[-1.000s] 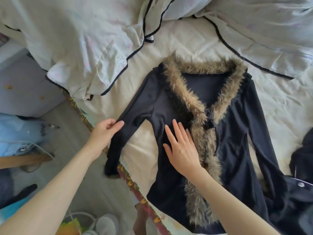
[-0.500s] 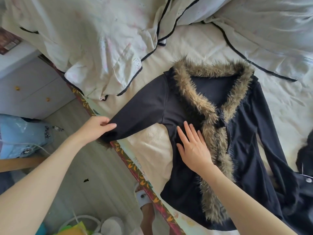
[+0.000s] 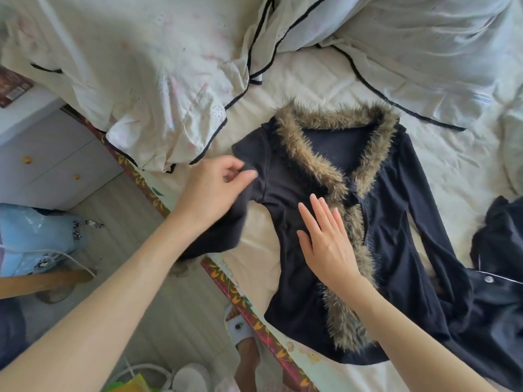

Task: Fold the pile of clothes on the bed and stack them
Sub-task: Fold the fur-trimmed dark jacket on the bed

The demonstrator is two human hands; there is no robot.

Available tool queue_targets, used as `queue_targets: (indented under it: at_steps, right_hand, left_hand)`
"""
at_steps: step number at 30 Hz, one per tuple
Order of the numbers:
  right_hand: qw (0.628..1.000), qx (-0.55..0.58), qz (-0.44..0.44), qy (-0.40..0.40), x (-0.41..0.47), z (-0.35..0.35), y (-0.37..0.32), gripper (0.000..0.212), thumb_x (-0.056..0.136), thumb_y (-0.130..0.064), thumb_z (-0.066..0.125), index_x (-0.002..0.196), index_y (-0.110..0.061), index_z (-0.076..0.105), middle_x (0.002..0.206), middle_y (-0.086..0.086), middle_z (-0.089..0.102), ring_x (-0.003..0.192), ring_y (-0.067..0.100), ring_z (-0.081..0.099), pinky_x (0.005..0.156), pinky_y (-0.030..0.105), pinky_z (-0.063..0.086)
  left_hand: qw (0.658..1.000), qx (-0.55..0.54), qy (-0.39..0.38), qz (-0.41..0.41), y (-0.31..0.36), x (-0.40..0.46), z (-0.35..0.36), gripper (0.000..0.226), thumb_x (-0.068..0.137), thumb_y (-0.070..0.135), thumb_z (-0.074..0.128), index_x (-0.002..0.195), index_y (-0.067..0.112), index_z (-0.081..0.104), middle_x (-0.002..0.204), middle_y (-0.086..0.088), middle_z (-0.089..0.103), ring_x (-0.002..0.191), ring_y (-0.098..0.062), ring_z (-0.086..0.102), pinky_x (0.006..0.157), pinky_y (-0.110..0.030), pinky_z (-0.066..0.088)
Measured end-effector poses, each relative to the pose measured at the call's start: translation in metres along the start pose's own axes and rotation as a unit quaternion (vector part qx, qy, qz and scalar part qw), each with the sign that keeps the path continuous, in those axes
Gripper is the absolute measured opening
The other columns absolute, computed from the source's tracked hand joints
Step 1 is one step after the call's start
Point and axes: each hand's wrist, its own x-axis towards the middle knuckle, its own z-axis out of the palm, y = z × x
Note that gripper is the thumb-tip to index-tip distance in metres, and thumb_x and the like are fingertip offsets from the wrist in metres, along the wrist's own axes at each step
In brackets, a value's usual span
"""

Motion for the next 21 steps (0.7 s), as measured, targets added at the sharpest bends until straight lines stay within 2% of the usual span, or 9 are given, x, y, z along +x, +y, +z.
queue_targets:
  at_steps: [1, 3, 4, 6, 9, 12, 15, 18, 21]
  right_hand:
    - [1.0, -0.006, 0.012, 0.016, -0.005, -0.003, 0.005, 0.05, 0.093, -0.017, 0.058, 0.139, -0.005, 0.045, 0.148, 0.019, 0.036, 0.139, 0.035, 0.03, 0.114, 0.048, 0.02]
    - [0.999, -0.018, 0.048, 0.012, -0.015, -0.007, 0.017, 0.051, 0.094, -0.02, 0.056, 0.142, -0.007, 0.042, 0.15, 0.017, 0.034, 0.141, 0.035, 0.027, 0.115, 0.048, 0.017]
    - [0.997, -0.026, 0.068, -0.006, -0.02, -0.007, 0.025, 0.052, 0.096, -0.023, 0.052, 0.144, -0.009, 0.038, 0.152, 0.016, 0.029, 0.143, 0.033, 0.022, 0.116, 0.046, 0.012]
    - [0.992, -0.055, 0.098, -0.063, -0.032, -0.002, 0.04, 0.056, 0.1, -0.032, 0.038, 0.151, -0.015, 0.021, 0.158, 0.011, 0.013, 0.147, 0.028, 0.006, 0.117, 0.041, 0.001]
    - [0.983, -0.071, 0.112, -0.125, -0.045, 0.013, 0.058, 0.059, 0.102, -0.043, 0.023, 0.152, -0.022, 0.001, 0.16, 0.005, -0.006, 0.147, 0.021, -0.008, 0.117, 0.036, -0.004]
    - [0.983, -0.055, 0.116, -0.131, -0.047, 0.025, 0.061, 0.06, 0.102, -0.044, 0.022, 0.152, -0.023, -0.001, 0.16, 0.003, -0.007, 0.147, 0.022, -0.005, 0.118, 0.037, -0.001]
    - [0.982, -0.054, 0.128, -0.13, -0.045, 0.034, 0.061, 0.059, 0.102, -0.043, 0.022, 0.152, -0.023, 0.0, 0.16, 0.004, -0.006, 0.147, 0.024, -0.004, 0.118, 0.039, 0.0]
    - [0.981, -0.057, 0.131, -0.128, -0.046, 0.035, 0.06, 0.059, 0.101, -0.043, 0.02, 0.152, -0.023, -0.001, 0.16, 0.003, -0.006, 0.147, 0.024, -0.004, 0.118, 0.042, -0.001]
    - [0.982, -0.036, 0.134, -0.125, -0.051, 0.027, 0.057, 0.058, 0.101, -0.043, 0.023, 0.153, -0.025, 0.003, 0.16, 0.002, -0.004, 0.147, 0.022, -0.005, 0.117, 0.043, -0.004]
  left_hand:
    - [0.999, -0.031, -0.023, 0.003, 0.013, 0.003, 0.015, 0.004, 0.086, 0.022, 0.067, 0.089, 0.019, 0.066, 0.075, 0.017, 0.061, 0.067, 0.014, 0.058, 0.061, -0.003, 0.045]
    - [0.991, -0.081, -0.106, -0.011, 0.029, 0.008, 0.044, 0.029, 0.089, 0.02, 0.064, 0.116, 0.011, 0.064, 0.092, 0.009, 0.067, 0.082, 0.001, 0.065, 0.077, -0.019, 0.054]
    - [0.986, -0.074, -0.151, -0.017, 0.029, 0.01, 0.056, 0.037, 0.09, 0.019, 0.062, 0.126, 0.012, 0.058, 0.106, 0.004, 0.067, 0.095, -0.006, 0.065, 0.089, -0.026, 0.052]
    - [0.982, -0.026, -0.186, -0.026, 0.013, 0.009, 0.072, 0.042, 0.092, 0.017, 0.059, 0.134, 0.016, 0.051, 0.126, 0.001, 0.06, 0.112, -0.01, 0.057, 0.099, -0.026, 0.044]
    - [0.986, 0.074, -0.15, -0.027, -0.029, -0.01, 0.074, 0.039, 0.091, 0.017, 0.059, 0.13, 0.017, 0.054, 0.128, 0.0, 0.054, 0.116, -0.014, 0.051, 0.092, -0.016, 0.036]
    - [0.978, 0.17, -0.12, -0.028, -0.067, -0.032, 0.066, 0.042, 0.09, 0.027, 0.062, 0.129, 0.017, 0.053, 0.126, -0.001, 0.05, 0.118, -0.019, 0.048, 0.094, -0.025, 0.036]
    - [0.961, 0.236, -0.133, -0.055, -0.083, -0.046, 0.064, 0.05, 0.088, 0.035, 0.063, 0.132, 0.015, 0.049, 0.126, -0.002, 0.05, 0.116, -0.022, 0.049, 0.092, -0.034, 0.042]
    - [0.95, 0.275, -0.138, -0.055, -0.083, -0.054, 0.069, 0.033, 0.09, 0.031, 0.061, 0.117, 0.014, 0.057, 0.112, -0.001, 0.055, 0.101, -0.024, 0.057, 0.077, -0.033, 0.046]
    - [0.961, 0.246, -0.111, -0.067, -0.069, -0.061, 0.069, 0.015, 0.089, 0.027, 0.063, 0.097, 0.015, 0.059, 0.092, 0.001, 0.059, 0.085, -0.023, 0.059, 0.067, -0.032, 0.045]
